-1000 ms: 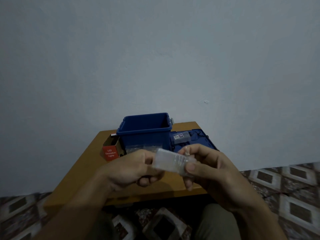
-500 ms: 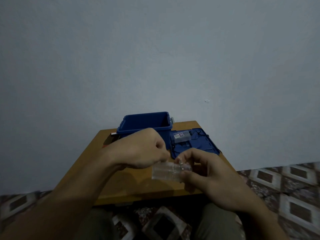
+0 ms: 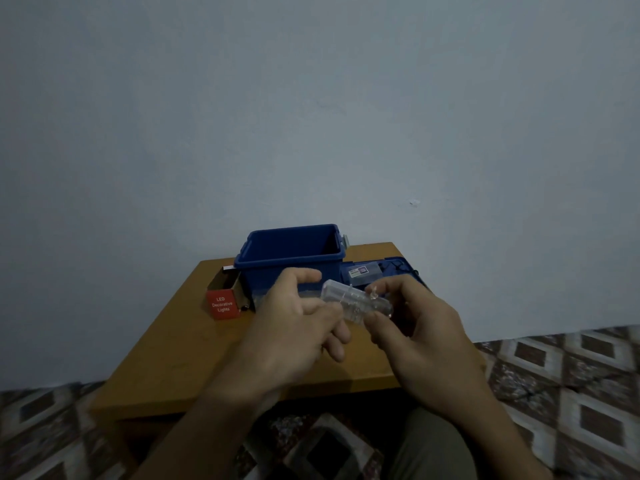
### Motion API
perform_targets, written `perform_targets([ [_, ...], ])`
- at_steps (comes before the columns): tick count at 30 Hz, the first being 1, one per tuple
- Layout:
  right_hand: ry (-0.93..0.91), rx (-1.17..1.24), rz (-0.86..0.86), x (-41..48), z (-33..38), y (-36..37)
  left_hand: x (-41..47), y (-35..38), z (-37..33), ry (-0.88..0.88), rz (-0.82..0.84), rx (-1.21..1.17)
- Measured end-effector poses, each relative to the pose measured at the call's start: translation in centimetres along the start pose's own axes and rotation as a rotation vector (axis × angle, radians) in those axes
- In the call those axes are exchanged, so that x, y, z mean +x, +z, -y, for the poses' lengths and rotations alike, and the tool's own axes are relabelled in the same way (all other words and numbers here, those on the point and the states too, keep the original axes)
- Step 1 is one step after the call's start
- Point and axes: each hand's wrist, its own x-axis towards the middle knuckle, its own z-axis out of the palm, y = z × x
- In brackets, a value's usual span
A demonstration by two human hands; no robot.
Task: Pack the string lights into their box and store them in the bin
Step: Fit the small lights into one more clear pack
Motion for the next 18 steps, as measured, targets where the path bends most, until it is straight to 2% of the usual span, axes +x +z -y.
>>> perform_targets([
  [5, 0.013, 0.100, -0.017, 0.0, -0.2, 0.2, 0.0, 0.1, 0.7, -0.078, 0.017, -0.131],
  [18, 0.152, 0.344, 0.005, 0.4, -0.2, -0.2, 0.4, 0.2, 1.8, -0.016, 0.087, -0.244],
])
